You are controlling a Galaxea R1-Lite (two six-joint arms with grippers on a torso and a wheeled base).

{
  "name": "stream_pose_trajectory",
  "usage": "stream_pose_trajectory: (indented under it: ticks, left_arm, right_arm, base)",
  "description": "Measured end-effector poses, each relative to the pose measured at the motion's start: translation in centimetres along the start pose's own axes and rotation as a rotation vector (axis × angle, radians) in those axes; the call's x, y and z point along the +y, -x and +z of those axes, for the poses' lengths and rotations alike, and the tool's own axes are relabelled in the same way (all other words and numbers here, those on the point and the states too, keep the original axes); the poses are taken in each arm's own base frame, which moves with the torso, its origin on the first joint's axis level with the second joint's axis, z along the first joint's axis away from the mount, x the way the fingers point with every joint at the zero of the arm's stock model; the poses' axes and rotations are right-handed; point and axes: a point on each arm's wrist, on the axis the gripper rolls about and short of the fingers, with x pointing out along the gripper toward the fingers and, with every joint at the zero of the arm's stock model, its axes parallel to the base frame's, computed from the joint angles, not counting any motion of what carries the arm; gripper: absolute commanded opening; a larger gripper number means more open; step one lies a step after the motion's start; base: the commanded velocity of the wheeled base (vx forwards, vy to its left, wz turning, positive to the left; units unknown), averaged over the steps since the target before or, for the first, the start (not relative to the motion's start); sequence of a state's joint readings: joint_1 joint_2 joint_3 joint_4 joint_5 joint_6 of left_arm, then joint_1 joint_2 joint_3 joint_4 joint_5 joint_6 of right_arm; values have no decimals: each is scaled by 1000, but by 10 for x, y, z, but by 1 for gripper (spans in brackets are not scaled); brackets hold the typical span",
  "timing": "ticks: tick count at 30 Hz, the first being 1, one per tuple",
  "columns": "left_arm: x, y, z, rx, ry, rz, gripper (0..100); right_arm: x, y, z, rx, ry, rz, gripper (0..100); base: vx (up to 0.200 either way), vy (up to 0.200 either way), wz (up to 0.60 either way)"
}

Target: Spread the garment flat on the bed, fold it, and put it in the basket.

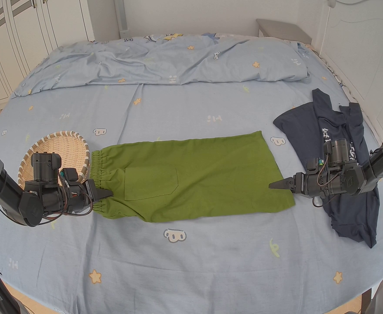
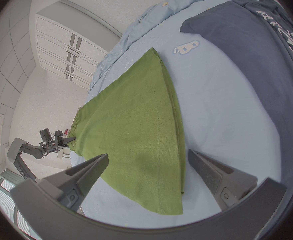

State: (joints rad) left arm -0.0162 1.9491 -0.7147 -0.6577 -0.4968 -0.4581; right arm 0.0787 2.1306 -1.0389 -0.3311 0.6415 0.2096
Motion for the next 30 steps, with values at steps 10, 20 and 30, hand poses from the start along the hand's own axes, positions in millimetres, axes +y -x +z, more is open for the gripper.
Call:
stream_pose_trajectory:
  ticks: [10, 20, 30]
  left_arm:
    - [-1, 0, 0, 0, -1, -2, 0]
    - [-1, 0, 0, 0, -1, -2, 0]
    - [0, 1, 0, 9, 7, 5, 0]
  right_arm:
    - [-1, -10, 3, 9, 4, 20, 0]
    - [-2, -14, 2, 18, -2, 21, 0]
    - [-2, -8, 4, 6, -11, 16, 0]
  base:
    - [0, 0, 0]
    - [0, 0, 0]
    - [0, 0, 0]
